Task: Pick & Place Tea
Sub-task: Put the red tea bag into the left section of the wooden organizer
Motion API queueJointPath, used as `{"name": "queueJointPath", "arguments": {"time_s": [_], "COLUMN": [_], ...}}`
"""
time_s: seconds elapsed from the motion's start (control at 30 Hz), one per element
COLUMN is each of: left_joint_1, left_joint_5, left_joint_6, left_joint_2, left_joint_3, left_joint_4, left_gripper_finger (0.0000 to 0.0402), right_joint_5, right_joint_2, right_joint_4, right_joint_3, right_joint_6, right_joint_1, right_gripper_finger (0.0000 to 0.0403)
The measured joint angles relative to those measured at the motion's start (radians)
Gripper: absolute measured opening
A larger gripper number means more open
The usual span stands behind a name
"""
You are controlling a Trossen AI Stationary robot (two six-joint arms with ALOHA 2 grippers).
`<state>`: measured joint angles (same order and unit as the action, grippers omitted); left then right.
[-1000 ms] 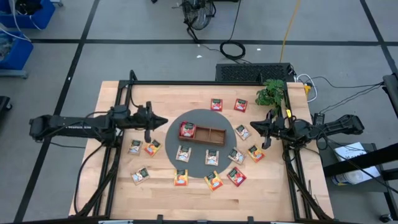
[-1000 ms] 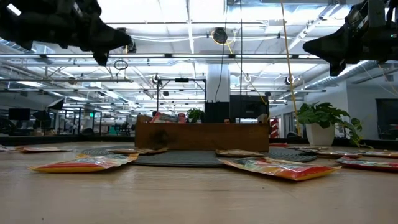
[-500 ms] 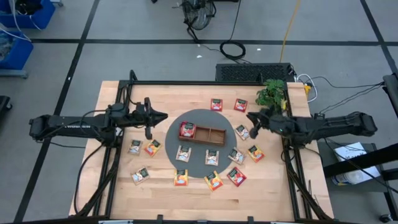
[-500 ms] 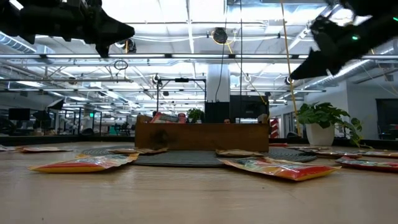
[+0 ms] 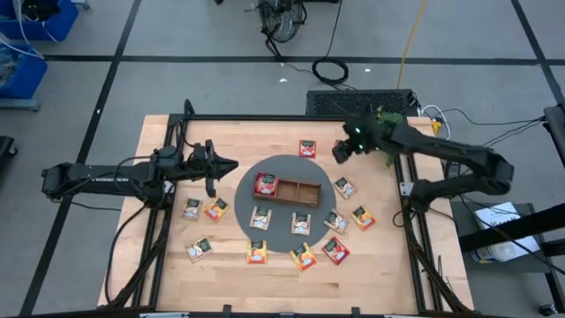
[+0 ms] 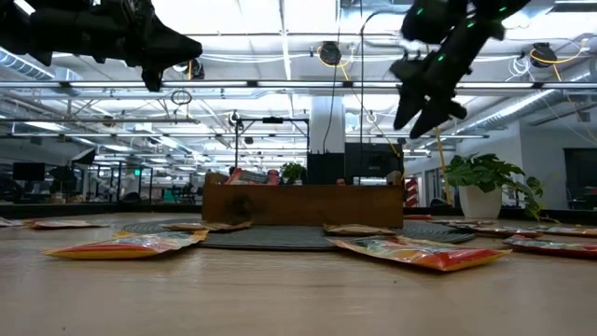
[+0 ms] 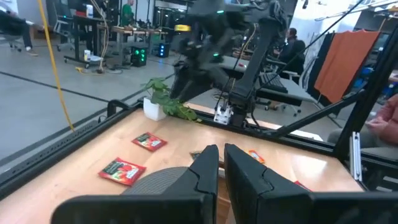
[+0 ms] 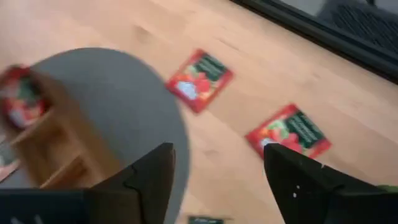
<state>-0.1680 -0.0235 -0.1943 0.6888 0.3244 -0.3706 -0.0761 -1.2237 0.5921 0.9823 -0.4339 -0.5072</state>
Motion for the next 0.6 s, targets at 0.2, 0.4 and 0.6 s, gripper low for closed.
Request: {"name": "queueJointPath", "arguments": {"time_s": [0.2, 0.4, 0.6], "left_joint_1": [0.0, 0.0, 0.0], "left_joint_5": [0.0, 0.0, 0.0], "left_joint_6": [0.0, 0.0, 0.0], "left_joint_2": [0.0, 0.0, 0.0], "left_joint_3": [0.0, 0.0, 0.0], "left_joint_4": [0.0, 0.0, 0.0], "left_gripper_finger": [0.0031, 0.0031, 0.0031], "right_joint_5": [0.0, 0.147, 0.174], "right_joint_2": [-0.248, -0.429, -0.536], "right_joint_4": [0.111, 0.078, 0.082], "right_joint_3": [0.084, 0.116, 0.123], "right_joint_6": [-0.001, -0.077, -0.123], "right_joint_1": [-0.139, -0.241, -0.264], "right_gripper_finger": [0.023, 0.0233, 0.0237]}}
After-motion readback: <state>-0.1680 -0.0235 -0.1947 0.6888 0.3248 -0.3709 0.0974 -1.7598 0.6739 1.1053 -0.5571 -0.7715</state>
